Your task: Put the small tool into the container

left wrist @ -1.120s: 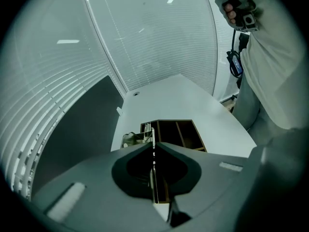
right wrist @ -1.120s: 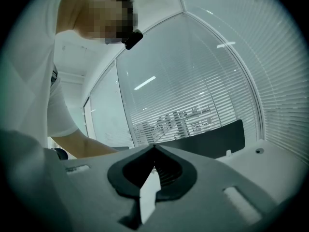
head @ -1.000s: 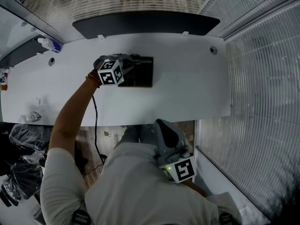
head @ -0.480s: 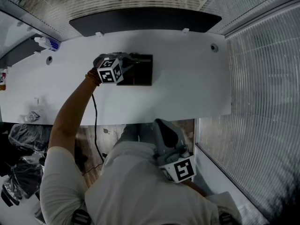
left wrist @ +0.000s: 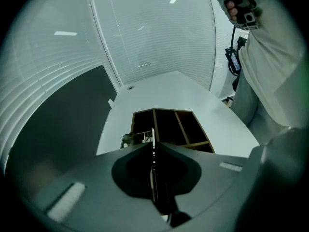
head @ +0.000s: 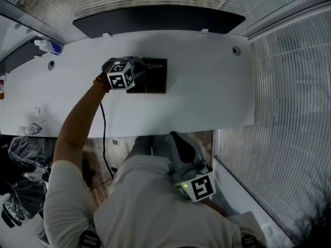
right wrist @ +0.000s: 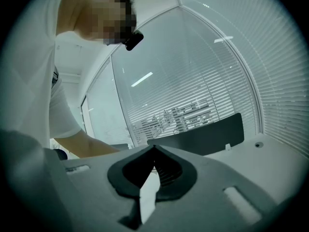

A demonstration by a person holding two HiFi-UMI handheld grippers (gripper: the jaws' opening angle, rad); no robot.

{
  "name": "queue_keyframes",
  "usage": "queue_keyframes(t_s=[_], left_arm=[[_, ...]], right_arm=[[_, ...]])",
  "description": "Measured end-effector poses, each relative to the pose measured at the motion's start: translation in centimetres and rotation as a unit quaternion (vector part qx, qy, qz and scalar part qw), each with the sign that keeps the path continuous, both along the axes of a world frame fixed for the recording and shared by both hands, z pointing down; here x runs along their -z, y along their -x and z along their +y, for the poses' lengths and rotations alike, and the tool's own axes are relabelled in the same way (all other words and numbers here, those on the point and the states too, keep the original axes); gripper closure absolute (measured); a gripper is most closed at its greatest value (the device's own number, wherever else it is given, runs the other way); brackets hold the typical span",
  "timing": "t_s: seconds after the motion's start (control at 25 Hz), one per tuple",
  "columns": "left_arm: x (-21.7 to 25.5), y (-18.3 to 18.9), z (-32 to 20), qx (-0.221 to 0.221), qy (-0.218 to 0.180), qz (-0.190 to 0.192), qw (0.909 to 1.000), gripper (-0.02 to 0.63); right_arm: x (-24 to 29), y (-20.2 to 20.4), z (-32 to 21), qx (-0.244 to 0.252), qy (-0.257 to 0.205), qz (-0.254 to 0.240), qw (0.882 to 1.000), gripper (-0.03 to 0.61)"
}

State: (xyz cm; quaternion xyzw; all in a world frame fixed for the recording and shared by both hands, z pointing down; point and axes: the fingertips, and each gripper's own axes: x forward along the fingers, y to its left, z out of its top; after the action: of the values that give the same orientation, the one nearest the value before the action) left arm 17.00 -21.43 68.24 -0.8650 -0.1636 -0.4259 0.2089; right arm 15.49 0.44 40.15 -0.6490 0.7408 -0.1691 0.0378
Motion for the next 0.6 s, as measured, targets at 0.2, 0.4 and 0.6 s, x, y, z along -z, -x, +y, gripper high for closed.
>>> queue_keyframes(t_s=[0.2,0.4,0.6], left_arm=[[-0.11,-0.2,-0.27,0.003,0.008,-0.001,1.0,0.606],[0.01,-0.27,-0.38,0.009,0.017,-0.004,0.9998,0.603],[-0.11,-0.31,-0.56,0.017,0.028,-0.01,0.9994,0.598]], right_arm=[[-0.1,-0.34,-0.14,-0.002,0.0,-0.001,1.0,0.578],[-0.06,-0.52,-0.32,-0.001,-0.002,0.001,1.0,0.578],[0.16,-0.58,-0.77,-0.001,-0.003,-0.008,1.0,0.578]])
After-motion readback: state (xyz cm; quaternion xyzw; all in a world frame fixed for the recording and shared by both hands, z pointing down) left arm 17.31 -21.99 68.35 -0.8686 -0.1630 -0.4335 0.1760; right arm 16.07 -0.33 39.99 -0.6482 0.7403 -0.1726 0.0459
